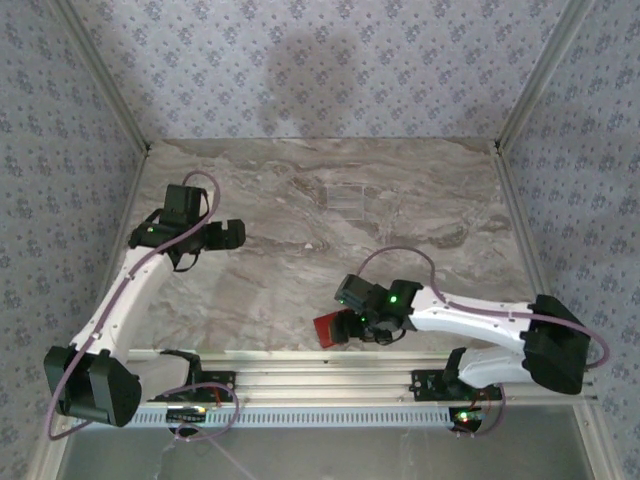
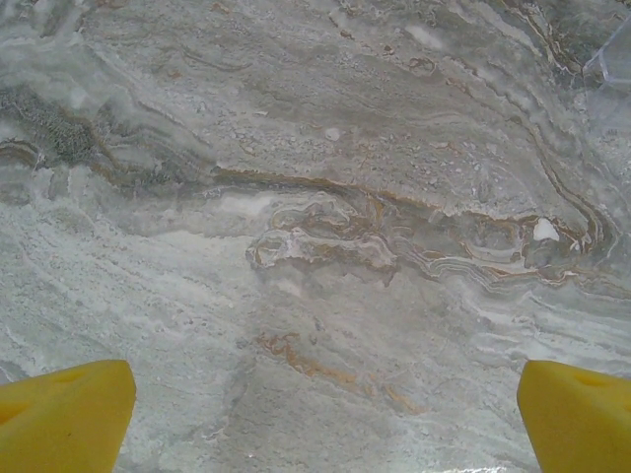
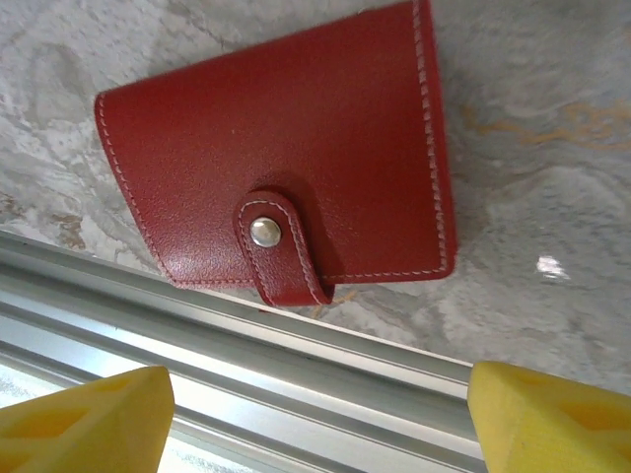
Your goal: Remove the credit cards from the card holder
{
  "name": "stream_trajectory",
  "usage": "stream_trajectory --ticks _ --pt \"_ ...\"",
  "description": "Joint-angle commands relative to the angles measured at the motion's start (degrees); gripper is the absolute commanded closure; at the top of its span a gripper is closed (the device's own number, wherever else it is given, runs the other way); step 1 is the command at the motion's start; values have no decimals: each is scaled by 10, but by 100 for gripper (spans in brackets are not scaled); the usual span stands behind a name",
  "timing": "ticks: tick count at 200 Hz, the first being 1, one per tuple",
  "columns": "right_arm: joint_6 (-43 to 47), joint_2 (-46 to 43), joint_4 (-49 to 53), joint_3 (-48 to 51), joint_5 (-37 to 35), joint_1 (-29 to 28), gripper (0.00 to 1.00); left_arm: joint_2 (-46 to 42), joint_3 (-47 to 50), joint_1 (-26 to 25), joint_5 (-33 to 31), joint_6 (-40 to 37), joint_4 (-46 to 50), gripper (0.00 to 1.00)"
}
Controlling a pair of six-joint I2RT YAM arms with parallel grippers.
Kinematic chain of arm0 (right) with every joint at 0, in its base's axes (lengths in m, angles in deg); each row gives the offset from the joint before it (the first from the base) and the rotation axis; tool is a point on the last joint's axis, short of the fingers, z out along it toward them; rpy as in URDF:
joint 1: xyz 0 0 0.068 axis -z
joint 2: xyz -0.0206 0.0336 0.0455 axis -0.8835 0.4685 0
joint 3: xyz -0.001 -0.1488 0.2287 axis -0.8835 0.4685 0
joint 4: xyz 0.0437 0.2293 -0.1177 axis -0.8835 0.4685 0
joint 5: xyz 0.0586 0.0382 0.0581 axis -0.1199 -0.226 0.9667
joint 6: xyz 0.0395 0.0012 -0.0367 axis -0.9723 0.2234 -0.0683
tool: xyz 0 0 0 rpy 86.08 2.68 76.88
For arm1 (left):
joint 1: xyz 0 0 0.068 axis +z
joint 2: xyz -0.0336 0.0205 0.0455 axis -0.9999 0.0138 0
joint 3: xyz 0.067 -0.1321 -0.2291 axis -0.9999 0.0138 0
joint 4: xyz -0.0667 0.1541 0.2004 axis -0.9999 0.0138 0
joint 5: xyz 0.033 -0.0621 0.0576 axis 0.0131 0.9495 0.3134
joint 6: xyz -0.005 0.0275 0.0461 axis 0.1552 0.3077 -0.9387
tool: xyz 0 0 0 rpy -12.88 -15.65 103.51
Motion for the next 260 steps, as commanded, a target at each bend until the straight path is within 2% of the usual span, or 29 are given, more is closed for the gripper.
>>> stream_trajectory --ticks 1,27,76,151,187,226,247,260 --pt "-38 27 -53 1 25 -7 19 -18 4 2 8 0 -7 0" --pt "-22 59 -69 0 55 -5 17 -14 7 -1 31 3 -12 1" --pt "-7 97 -96 0 92 19 15 -9 4 -33 23 6 9 1" --pt "55 183 -88 -90 48 90 19 -27 58 -86 30 84 2 1" --pt "93 235 -31 -160 4 97 22 -29 83 -116 23 120 -10 1" --pt "75 230 51 -198 -60 71 11 -14 95 -130 17 156 -1 1" --pt "51 228 76 -216 -83 50 1 -1 94 -129 -11 167 11 1" --pt "35 237 90 -230 -87 40 0 2 90 -128 -27 162 17 1"
